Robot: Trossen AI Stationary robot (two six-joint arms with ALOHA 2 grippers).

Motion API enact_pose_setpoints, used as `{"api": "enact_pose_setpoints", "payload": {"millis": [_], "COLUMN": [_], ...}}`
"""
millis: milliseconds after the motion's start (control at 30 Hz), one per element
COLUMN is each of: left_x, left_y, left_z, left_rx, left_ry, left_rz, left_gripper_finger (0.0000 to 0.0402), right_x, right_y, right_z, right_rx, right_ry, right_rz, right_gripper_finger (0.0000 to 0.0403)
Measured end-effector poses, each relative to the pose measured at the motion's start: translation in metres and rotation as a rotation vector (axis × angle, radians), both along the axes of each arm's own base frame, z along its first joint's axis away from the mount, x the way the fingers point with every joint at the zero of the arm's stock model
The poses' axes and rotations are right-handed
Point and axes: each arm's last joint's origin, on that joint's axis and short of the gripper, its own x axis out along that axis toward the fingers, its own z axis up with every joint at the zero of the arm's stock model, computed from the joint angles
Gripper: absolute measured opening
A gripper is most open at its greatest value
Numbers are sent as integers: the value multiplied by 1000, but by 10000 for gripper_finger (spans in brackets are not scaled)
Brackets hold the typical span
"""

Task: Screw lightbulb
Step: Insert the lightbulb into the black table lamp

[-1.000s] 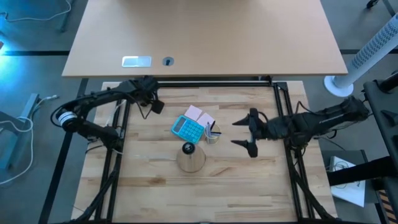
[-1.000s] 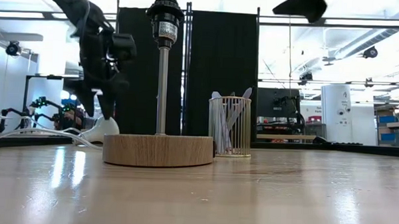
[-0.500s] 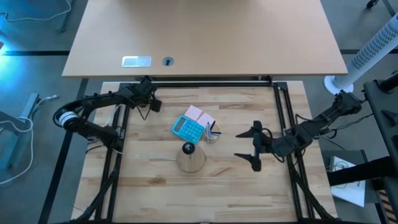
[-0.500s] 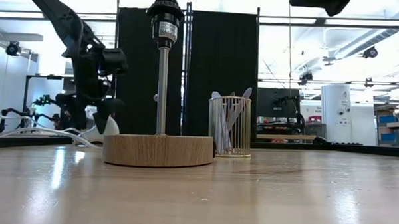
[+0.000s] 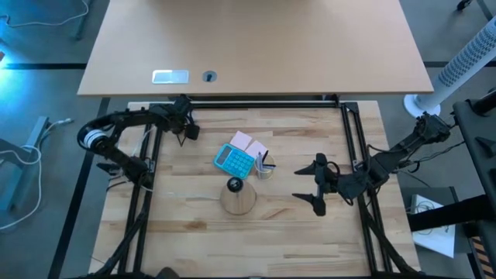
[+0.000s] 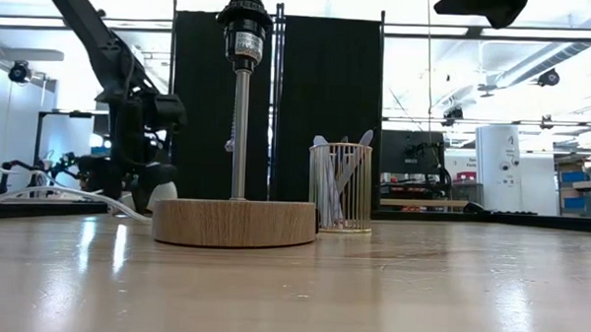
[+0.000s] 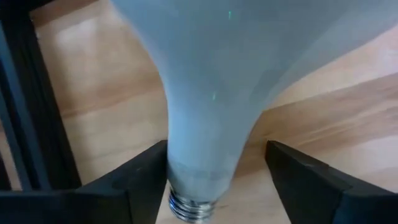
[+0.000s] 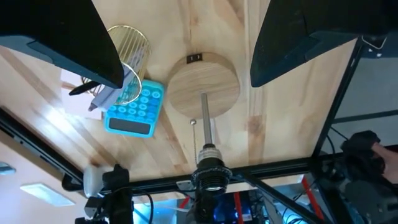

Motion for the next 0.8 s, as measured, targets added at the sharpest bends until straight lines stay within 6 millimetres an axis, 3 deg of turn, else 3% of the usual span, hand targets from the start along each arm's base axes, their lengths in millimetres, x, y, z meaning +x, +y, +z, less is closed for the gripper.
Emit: {"api": "enact_pose_setpoints", "payload": {"millis": [367,633,800], "left_x": [1,6,24], "left_y": [1,-14,-41], "left_z": [8,23,44], "left_rx": [47,31,101], "left_ry": [-35,-176,-324], "left_rz": [-7,-77,-187], "left_gripper_finger": [136,136,136], "right_x": [-3,-1,2], "right_y": [-2,-2,-1], "right_z": [-5,-11,-6], "right_rx": [-20,-61,-28], "right_ry": [57,90,36], "right_rz": [-9,1,-4], "right_gripper_finger": [346,346,346]}}
